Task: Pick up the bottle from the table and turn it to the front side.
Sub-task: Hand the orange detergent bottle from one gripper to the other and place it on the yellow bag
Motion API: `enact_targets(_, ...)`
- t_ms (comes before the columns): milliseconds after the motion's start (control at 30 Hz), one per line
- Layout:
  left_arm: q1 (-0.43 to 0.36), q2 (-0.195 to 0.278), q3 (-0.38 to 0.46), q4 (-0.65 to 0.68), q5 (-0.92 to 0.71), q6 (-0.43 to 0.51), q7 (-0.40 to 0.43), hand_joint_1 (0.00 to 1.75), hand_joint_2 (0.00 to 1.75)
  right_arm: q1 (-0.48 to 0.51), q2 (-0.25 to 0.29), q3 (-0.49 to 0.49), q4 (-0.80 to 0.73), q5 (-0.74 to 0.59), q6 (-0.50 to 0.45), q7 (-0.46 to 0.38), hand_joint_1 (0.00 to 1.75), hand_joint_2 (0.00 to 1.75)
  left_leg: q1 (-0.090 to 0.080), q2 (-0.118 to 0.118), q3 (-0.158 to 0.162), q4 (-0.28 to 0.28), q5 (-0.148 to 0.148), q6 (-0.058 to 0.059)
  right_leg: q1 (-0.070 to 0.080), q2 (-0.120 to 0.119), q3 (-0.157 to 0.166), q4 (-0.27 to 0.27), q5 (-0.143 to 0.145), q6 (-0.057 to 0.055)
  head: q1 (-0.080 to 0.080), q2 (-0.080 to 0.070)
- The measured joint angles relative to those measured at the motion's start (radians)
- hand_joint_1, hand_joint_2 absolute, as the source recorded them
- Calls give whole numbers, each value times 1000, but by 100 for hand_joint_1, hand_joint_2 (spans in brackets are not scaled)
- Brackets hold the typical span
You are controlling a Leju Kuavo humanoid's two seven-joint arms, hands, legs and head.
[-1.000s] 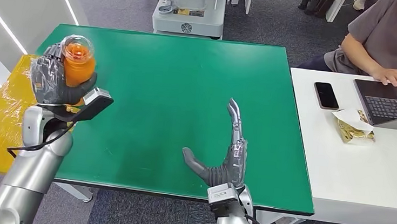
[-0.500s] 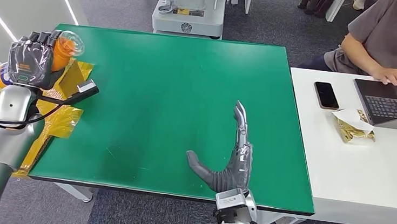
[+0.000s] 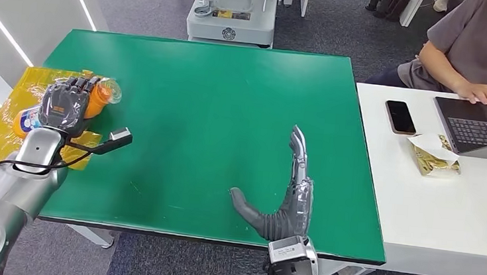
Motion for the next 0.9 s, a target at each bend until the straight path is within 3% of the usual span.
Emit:
enact_targets(267, 54, -16, -1, 71, -32, -10, 50, 175, 175, 19, -23, 1, -11, 10, 13, -5, 0, 175, 0, 0, 0, 0, 0, 0, 0, 0, 0, 0, 0, 0, 0, 0)
enact_targets(533, 94, -14, 17, 93, 27, 54, -31, 175, 175, 19, -31, 3, -17, 10, 27, -4, 0, 175, 0, 0, 0, -1, 0, 0, 0, 0, 0, 0, 0, 0, 0, 0)
enact_targets(900, 150, -15, 48, 110, 27, 92, 7, 175, 175, 20, -34, 3, -31, 6, 30, -3, 0, 175, 0, 1, 1, -1, 0, 0, 0, 0, 0, 0, 0, -1, 0, 0)
